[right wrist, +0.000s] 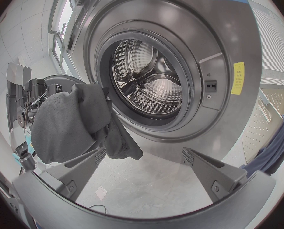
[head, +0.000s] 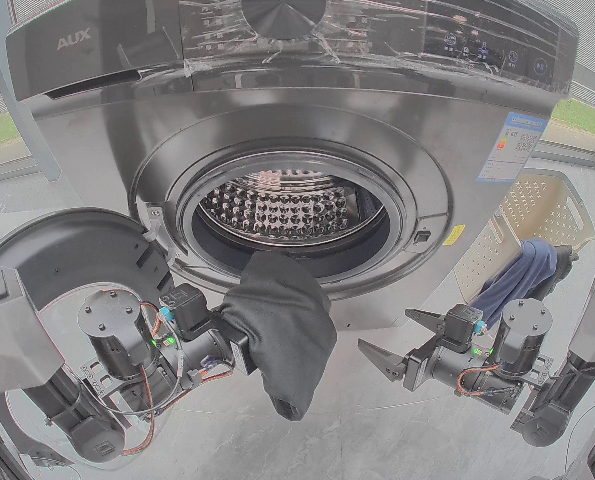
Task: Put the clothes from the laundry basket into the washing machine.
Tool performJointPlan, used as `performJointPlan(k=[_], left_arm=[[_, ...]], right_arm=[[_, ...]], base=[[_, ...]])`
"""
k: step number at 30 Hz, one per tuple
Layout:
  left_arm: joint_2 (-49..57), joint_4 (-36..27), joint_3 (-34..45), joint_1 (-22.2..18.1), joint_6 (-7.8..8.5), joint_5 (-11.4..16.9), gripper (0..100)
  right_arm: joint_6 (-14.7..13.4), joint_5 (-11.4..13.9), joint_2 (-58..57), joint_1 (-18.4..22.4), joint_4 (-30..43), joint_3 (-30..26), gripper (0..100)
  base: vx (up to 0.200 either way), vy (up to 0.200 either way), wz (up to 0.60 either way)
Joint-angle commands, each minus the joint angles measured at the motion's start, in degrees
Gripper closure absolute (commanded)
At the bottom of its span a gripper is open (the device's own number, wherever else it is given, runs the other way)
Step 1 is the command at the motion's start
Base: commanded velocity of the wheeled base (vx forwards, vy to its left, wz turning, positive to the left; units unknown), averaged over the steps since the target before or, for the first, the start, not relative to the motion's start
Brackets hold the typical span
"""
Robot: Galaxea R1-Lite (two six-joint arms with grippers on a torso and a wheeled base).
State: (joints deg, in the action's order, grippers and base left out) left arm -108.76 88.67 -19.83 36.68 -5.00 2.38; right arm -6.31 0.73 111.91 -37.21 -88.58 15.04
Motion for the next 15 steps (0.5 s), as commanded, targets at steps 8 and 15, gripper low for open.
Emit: performJointPlan(k=[8,15], left_arm=[[0.3,0.0,0.0,2.5,-0.19,-0.1,100],[-0.3,0.0,0.6,2.8,0.08,-0.2,100]], right_arm=[[0.0,0.1,0.0,-0.6,0.0,-1.0,0],[0.1,0.1,-0.6,-0.6,0.0,-1.0,0]], base=[[0.100,0.000,0.00],[0.000,0.000,0.00]])
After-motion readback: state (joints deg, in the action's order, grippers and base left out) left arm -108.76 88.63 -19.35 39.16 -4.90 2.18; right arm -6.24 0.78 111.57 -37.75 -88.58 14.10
